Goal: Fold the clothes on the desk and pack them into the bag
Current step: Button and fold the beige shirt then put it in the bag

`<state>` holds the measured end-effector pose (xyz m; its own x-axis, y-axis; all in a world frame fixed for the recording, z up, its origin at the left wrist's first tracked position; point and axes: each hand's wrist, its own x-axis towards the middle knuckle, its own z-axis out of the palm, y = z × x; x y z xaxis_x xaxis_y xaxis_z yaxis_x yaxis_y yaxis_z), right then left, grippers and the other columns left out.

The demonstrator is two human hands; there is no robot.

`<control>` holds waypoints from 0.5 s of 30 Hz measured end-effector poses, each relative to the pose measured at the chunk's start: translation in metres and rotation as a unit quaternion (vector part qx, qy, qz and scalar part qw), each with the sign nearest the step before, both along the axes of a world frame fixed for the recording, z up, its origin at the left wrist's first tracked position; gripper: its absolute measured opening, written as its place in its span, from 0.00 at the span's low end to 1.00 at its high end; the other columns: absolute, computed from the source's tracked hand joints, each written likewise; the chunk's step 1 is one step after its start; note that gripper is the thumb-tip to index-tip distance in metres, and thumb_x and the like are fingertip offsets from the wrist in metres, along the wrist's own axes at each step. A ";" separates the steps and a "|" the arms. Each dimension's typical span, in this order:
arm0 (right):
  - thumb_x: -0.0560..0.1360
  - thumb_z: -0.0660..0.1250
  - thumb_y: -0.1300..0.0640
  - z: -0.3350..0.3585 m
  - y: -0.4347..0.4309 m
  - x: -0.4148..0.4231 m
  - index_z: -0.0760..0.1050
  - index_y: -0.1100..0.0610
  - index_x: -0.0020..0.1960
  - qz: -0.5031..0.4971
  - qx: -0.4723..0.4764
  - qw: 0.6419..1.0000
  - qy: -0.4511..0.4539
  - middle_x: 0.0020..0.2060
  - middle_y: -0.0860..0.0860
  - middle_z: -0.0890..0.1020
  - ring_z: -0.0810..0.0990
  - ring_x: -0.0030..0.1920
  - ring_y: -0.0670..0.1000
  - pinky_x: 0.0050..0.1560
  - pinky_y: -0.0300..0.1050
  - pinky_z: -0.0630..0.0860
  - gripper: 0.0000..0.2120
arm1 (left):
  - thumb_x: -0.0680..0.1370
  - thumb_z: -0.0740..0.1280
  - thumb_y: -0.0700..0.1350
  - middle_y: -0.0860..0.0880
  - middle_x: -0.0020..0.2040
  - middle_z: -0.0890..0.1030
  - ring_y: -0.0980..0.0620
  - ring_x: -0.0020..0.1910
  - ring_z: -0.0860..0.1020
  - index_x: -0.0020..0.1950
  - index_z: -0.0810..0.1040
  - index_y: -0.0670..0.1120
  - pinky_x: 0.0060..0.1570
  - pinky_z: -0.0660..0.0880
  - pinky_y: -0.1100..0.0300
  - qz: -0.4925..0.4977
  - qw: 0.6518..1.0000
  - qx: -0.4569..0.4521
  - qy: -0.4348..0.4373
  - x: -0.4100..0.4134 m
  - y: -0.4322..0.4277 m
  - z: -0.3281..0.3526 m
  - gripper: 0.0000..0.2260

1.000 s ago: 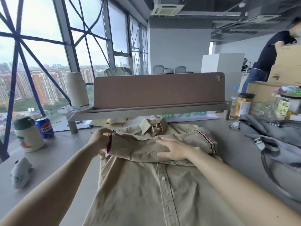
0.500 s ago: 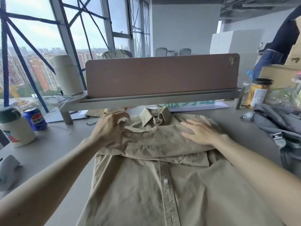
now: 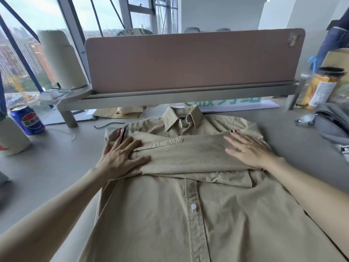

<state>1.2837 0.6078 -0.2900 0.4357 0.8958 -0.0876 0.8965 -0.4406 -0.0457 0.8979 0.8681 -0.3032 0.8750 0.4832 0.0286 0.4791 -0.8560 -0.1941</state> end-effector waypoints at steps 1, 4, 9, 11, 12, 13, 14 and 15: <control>0.73 0.41 0.26 0.001 -0.001 -0.001 0.46 0.34 0.78 -0.001 0.000 1.000 -0.004 0.79 0.39 0.44 0.44 0.79 0.44 0.78 0.50 0.47 0.35 | 0.66 0.35 0.83 0.50 0.81 0.57 0.40 0.80 0.49 0.78 0.54 0.69 0.73 0.53 0.33 0.061 0.997 -0.037 -0.036 0.002 -0.003 0.001 0.43; 0.77 0.44 0.29 0.000 -0.002 -0.002 0.47 0.35 0.78 -0.006 0.005 1.000 -0.012 0.79 0.40 0.45 0.45 0.79 0.44 0.78 0.51 0.47 0.31 | 0.60 0.38 0.85 0.59 0.81 0.51 0.52 0.81 0.45 0.80 0.53 0.63 0.74 0.47 0.35 0.179 0.971 -0.126 -0.101 0.009 -0.014 0.009 0.52; 0.79 0.44 0.32 0.001 -0.006 -0.007 0.48 0.36 0.78 -0.018 0.015 0.999 -0.032 0.79 0.40 0.46 0.46 0.79 0.45 0.78 0.51 0.46 0.28 | 0.61 0.39 0.86 0.58 0.82 0.50 0.52 0.81 0.46 0.79 0.55 0.62 0.73 0.46 0.30 0.198 0.963 -0.137 -0.121 0.004 -0.028 0.016 0.52; 0.81 0.45 0.35 0.001 -0.011 -0.010 0.51 0.38 0.78 -0.027 0.031 0.998 -0.053 0.80 0.41 0.48 0.48 0.79 0.45 0.78 0.52 0.47 0.27 | 0.62 0.38 0.85 0.57 0.82 0.50 0.52 0.80 0.47 0.80 0.55 0.61 0.72 0.47 0.28 0.208 0.960 -0.138 -0.124 -0.002 -0.035 0.018 0.51; 0.81 0.46 0.36 0.001 -0.016 -0.011 0.53 0.39 0.78 -0.030 0.036 0.997 -0.059 0.80 0.42 0.49 0.49 0.79 0.46 0.78 0.52 0.47 0.26 | 0.62 0.37 0.85 0.56 0.82 0.50 0.52 0.80 0.47 0.80 0.54 0.61 0.72 0.48 0.27 0.207 0.961 -0.137 -0.126 -0.007 -0.037 0.017 0.51; 0.82 0.47 0.38 0.003 -0.023 -0.014 0.54 0.40 0.79 -0.027 0.039 0.997 -0.064 0.80 0.43 0.50 0.50 0.79 0.47 0.78 0.51 0.47 0.25 | 0.61 0.35 0.85 0.56 0.82 0.49 0.52 0.80 0.48 0.80 0.53 0.61 0.72 0.50 0.28 0.202 0.963 -0.139 -0.111 -0.013 -0.042 0.019 0.52; 0.83 0.48 0.40 0.004 -0.032 -0.015 0.55 0.41 0.79 -0.017 0.034 0.997 -0.065 0.80 0.44 0.52 0.52 0.79 0.48 0.77 0.50 0.46 0.25 | 0.60 0.33 0.84 0.56 0.82 0.48 0.52 0.81 0.47 0.80 0.51 0.62 0.72 0.51 0.29 0.196 0.965 -0.140 -0.106 -0.020 -0.048 0.019 0.52; 0.83 0.48 0.40 0.006 -0.042 -0.018 0.55 0.42 0.79 -0.004 0.029 0.997 -0.065 0.80 0.45 0.53 0.52 0.79 0.48 0.77 0.49 0.47 0.25 | 0.60 0.33 0.84 0.56 0.82 0.46 0.52 0.81 0.46 0.81 0.49 0.62 0.73 0.51 0.30 0.196 0.965 -0.145 -0.100 -0.028 -0.057 0.021 0.53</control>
<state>1.2662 0.5656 -0.2844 0.4469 0.8943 0.0221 0.8931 -0.4474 0.0459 0.8695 0.8110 -0.2821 0.6148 0.7887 -0.0074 0.7797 -0.6063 0.1568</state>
